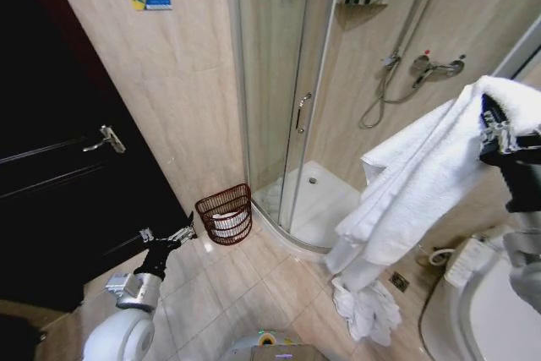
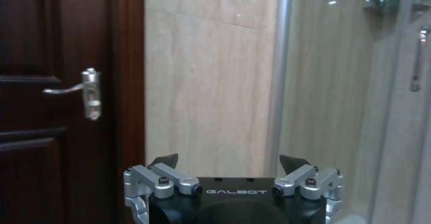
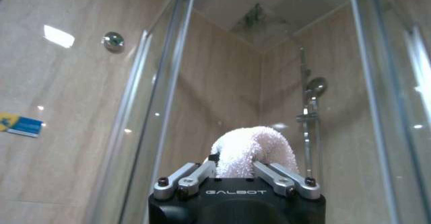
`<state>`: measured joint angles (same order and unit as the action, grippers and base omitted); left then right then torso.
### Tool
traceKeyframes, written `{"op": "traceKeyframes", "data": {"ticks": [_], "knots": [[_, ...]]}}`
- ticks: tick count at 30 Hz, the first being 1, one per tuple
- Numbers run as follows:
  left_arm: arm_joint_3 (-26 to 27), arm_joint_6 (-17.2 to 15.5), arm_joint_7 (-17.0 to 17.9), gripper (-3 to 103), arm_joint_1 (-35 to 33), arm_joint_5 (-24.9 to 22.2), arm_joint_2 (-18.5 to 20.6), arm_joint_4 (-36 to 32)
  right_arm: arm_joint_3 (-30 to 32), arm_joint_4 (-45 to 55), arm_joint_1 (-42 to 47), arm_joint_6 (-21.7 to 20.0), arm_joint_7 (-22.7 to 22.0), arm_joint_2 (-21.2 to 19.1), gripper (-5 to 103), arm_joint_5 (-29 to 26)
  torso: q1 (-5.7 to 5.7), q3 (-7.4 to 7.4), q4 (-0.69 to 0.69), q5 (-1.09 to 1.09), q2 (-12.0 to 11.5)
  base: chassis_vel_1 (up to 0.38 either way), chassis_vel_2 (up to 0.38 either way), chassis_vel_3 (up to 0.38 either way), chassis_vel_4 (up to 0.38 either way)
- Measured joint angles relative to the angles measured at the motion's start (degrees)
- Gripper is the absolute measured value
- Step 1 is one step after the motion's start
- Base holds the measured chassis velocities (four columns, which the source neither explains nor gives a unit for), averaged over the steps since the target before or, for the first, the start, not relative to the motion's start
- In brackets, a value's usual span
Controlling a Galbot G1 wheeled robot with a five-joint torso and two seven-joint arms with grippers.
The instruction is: Discard the used towel into the hamper.
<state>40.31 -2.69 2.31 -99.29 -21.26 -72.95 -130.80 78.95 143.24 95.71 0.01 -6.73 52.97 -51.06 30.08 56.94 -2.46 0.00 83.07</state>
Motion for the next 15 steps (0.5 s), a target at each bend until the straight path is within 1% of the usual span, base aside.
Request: {"op": "traceKeyframes", "data": {"ticks": [3, 7, 8, 11, 15], "knots": [[0.0, 0.0, 0.0, 98, 0.0, 0.0, 0.0, 0.0, -0.03, 0.0, -0.01, 0.0, 0.05, 0.09, 9, 0.0, 0.0, 0.0, -0.02, -0.02, 0.0, 0.057, 0.065, 0.072, 0.068], [0.0, 0.0, 0.0, 98, 0.0, 0.0, 0.0, 0.0, -0.04, 0.0, 0.02, -0.21, 0.07, 0.28, 9, 0.0, 0.0, 0.0, 0.0, -0.01, 0.0, 0.0, 0.0, 0.0, 0.0], [0.0, 0.0, 0.0, 98, 0.0, 0.0, 0.0, 0.0, -0.04, 0.0, 0.09, -0.49, 0.18, 0.44, 9, 0.0, 0.0, 0.0, 0.02, 0.0, 0.0, 0.0, 0.0, 0.0, 0.0], [0.0, 0.0, 0.0, 98, 0.0, 0.0, 0.0, 0.0, -0.02, 0.0, 0.0, -0.97, 1.0, 0.68, 9, 0.03, 0.0, 0.0, 0.01, 0.01, 0.0, 0.0, 0.0, 0.0, 0.0], [0.0, 0.0, 0.0, 98, 0.0, 0.0, 0.0, 0.0, -0.05, 0.0, -0.22, -1.11, 1.04, 0.66, 9, 0.09, 0.0, 0.0, 0.01, -0.01, 0.0, 0.0, 0.0, 0.0, 0.0]]}}
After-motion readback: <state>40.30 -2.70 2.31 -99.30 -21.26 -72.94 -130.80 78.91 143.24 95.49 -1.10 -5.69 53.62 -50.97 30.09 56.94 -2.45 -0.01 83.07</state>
